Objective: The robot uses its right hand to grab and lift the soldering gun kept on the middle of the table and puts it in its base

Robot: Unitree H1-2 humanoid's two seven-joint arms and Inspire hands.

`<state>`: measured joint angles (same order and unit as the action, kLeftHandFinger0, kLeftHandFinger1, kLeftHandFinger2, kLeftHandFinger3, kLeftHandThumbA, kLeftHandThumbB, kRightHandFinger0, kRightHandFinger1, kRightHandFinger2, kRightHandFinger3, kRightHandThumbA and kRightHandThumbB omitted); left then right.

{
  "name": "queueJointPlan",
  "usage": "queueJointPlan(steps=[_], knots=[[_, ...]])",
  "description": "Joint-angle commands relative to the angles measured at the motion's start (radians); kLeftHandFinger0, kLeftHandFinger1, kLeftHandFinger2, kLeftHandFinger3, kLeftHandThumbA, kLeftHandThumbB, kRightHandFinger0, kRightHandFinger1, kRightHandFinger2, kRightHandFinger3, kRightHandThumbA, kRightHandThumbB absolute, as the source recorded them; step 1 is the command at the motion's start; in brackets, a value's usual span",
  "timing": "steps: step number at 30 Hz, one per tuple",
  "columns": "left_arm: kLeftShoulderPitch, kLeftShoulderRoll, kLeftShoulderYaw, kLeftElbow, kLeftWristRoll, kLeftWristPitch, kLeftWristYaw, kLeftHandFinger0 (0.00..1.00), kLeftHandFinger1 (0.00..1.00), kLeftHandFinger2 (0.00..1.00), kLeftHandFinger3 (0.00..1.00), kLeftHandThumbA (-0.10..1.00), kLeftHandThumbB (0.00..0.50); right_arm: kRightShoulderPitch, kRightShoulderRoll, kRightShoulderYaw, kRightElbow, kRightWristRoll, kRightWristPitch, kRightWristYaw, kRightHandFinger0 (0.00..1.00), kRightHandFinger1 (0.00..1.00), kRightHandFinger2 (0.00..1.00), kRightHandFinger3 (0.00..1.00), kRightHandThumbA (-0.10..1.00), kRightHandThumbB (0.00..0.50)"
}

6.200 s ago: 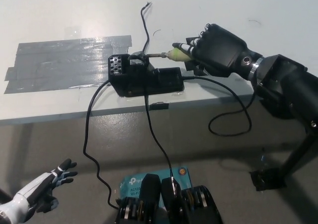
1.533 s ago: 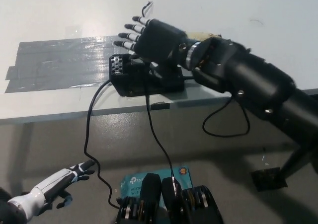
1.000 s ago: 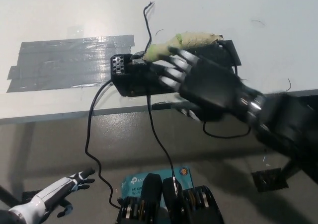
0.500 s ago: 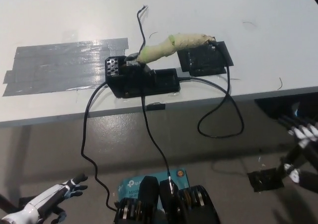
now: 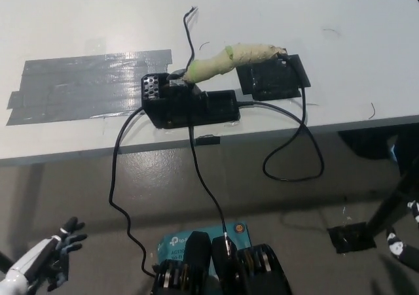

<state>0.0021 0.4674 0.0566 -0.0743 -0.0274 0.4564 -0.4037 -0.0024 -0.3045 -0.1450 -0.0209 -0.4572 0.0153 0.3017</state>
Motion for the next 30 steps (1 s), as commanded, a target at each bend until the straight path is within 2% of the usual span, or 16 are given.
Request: queueJointPlan(steps=[1, 5, 6, 8, 14, 16, 18, 24, 25, 30], knots=[[-0.005, -0.007, 0.037, -0.011, 0.004, 0.009, 0.063, 0.88, 0.97, 1.00, 1.00, 1.00, 0.135, -0.050, 0.005, -0.023, -0.001, 0.154, 0.050, 0.005, 1.00, 1.00, 1.00, 1.00, 0.20, 0.314], [-0.029, -0.013, 0.051, -0.006, -0.001, 0.012, 0.075, 0.86, 0.97, 1.00, 1.00, 1.00, 0.129, -0.095, -0.005, -0.015, 0.015, 0.179, 0.059, 0.001, 1.00, 1.00, 1.00, 1.00, 0.20, 0.292], [-0.031, -0.012, 0.056, -0.006, -0.006, 0.013, 0.076, 0.86, 0.97, 1.00, 1.00, 1.00, 0.108, -0.104, -0.003, -0.014, 0.010, 0.180, 0.071, -0.003, 1.00, 1.00, 1.00, 1.00, 0.19, 0.282], [-0.039, -0.008, 0.063, 0.001, -0.012, 0.014, 0.074, 0.86, 0.96, 1.00, 1.00, 1.00, 0.100, -0.121, -0.002, -0.008, 0.012, 0.175, 0.076, -0.016, 1.00, 1.00, 1.00, 1.00, 0.18, 0.280], [-0.083, 0.011, 0.070, 0.033, -0.014, 0.014, 0.062, 0.89, 0.97, 1.00, 1.00, 1.00, 0.108, -0.186, 0.000, -0.007, 0.015, 0.227, 0.120, -0.009, 1.00, 1.00, 1.00, 1.00, 0.20, 0.241], [-0.096, 0.016, 0.075, 0.043, -0.015, 0.014, 0.061, 0.89, 0.97, 1.00, 1.00, 1.00, 0.105, -0.207, 0.000, -0.002, 0.012, 0.234, 0.136, -0.008, 1.00, 1.00, 1.00, 1.00, 0.19, 0.244], [-0.103, 0.017, 0.080, 0.048, -0.019, 0.014, 0.059, 0.88, 0.96, 1.00, 1.00, 1.00, 0.124, -0.224, -0.004, 0.005, 0.015, 0.237, 0.144, -0.008, 1.00, 1.00, 1.00, 1.00, 0.13, 0.249], [-0.121, 0.019, 0.088, 0.061, -0.017, 0.014, 0.063, 0.88, 0.96, 0.99, 1.00, 1.00, 0.114, -0.268, -0.010, 0.018, 0.031, 0.251, 0.160, -0.010, 1.00, 1.00, 1.00, 1.00, 0.08, 0.258], [-0.121, 0.018, 0.090, 0.064, -0.018, 0.014, 0.065, 0.88, 0.96, 0.99, 1.00, 1.00, 0.126, -0.273, -0.014, 0.024, 0.024, 0.242, 0.194, -0.005, 1.00, 1.00, 1.00, 1.00, 0.07, 0.252], [-0.131, 0.018, 0.101, 0.074, -0.030, 0.014, 0.069, 0.89, 0.96, 0.99, 1.00, 1.00, 0.145, -0.297, -0.019, 0.042, 0.053, 0.231, 0.175, -0.021, 1.00, 1.00, 1.00, 1.00, 0.01, 0.261]])
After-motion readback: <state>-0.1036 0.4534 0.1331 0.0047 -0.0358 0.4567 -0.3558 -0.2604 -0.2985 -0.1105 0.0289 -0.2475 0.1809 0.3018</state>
